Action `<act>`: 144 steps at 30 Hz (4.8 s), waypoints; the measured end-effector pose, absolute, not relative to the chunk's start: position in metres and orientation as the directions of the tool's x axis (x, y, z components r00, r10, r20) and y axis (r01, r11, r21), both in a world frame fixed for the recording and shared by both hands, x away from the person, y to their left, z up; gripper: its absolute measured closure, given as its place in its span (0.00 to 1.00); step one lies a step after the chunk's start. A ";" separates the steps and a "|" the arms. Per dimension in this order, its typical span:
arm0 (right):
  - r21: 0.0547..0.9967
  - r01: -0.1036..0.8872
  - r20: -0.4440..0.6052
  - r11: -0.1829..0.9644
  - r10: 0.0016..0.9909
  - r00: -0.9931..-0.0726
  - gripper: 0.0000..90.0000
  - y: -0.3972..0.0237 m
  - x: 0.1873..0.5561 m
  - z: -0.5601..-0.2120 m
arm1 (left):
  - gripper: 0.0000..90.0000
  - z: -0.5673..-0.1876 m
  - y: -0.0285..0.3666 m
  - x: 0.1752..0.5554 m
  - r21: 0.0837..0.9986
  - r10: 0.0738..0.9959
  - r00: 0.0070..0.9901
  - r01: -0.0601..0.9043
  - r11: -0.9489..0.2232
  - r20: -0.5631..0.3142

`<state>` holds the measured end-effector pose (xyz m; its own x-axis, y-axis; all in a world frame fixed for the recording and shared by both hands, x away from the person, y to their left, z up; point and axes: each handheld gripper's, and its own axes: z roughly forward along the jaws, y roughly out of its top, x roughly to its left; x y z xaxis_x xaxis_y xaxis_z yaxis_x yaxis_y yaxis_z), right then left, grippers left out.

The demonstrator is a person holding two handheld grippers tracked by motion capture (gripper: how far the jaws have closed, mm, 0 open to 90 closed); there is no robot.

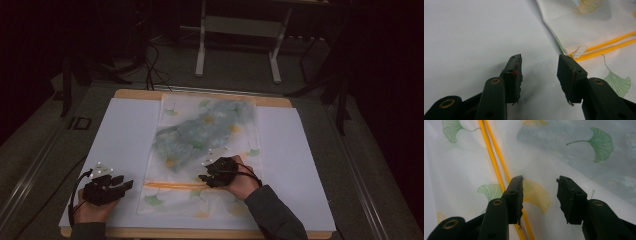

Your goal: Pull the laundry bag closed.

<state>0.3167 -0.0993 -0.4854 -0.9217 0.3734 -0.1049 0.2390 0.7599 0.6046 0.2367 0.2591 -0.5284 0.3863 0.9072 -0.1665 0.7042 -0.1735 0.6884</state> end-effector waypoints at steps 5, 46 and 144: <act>0.604 0.224 -0.104 0.765 0.355 -0.929 0.62 -0.090 0.317 -0.486 | 0.61 -0.528 0.259 0.236 0.688 0.906 0.392 0.702 -0.180 -0.162; 0.586 0.127 -0.067 0.800 0.203 -0.977 0.71 -0.027 0.319 -0.487 | 0.61 -0.527 0.264 0.234 0.674 0.896 0.411 0.712 -0.199 -0.169; 0.554 0.057 0.001 0.830 0.068 -0.998 0.93 0.059 0.320 -0.518 | 0.61 -0.524 0.255 0.235 0.659 0.869 0.462 0.711 -0.246 -0.174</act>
